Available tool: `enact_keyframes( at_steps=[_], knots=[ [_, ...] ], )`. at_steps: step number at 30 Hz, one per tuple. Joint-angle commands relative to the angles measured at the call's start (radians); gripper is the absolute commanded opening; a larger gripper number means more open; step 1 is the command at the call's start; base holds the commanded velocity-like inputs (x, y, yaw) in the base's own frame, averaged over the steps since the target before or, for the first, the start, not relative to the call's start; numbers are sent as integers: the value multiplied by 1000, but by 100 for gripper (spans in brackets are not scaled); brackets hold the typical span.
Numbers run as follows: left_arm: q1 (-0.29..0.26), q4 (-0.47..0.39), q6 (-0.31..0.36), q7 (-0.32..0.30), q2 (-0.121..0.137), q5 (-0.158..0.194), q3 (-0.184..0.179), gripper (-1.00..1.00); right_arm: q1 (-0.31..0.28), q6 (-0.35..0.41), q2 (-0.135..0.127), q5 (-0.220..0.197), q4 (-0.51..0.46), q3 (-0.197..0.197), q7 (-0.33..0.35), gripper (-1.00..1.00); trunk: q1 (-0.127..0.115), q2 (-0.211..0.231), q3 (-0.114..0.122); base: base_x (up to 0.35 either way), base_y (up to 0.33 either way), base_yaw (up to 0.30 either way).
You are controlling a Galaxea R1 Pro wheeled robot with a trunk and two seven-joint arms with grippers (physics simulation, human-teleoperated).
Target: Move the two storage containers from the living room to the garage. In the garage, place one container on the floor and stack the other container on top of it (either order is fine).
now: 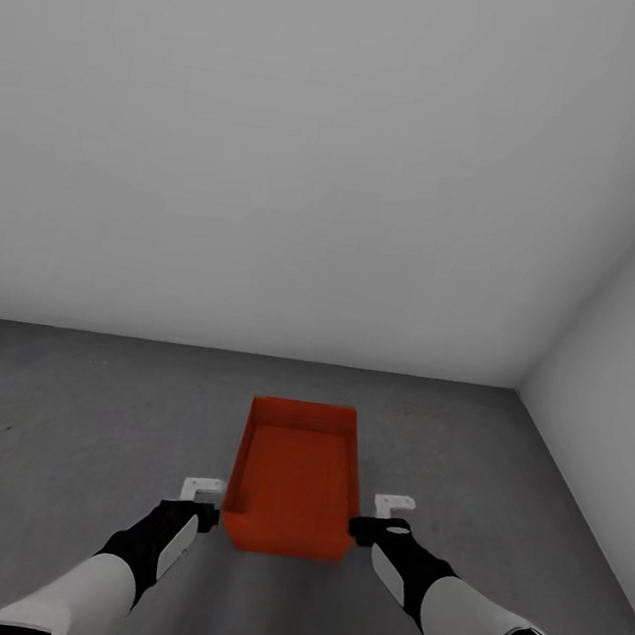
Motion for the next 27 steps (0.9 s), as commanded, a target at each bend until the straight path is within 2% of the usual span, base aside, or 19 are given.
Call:
enact_keyframes(
  at_steps=[1,6,22,27],
  knots=[
    [0,-2,5,5,0,6,0,100,0,6,0,-6,-2,9,-6,100,-1,-1,-1,-345,0,0],
    [0,-1,4,3,0,6,0,100,0,5,1,-6,-2,9,-6,100,-1,-1,1,-199,0,-14],
    [0,23,2,1,6,12,1,100,3,6,1,-8,8,9,-6,100,-1,-1,23,-9,0,-88],
    [0,101,0,0,14,16,2,100,2,7,3,-10,14,9,-6,100,-1,-1,30,0,0,-93]
  ],
)
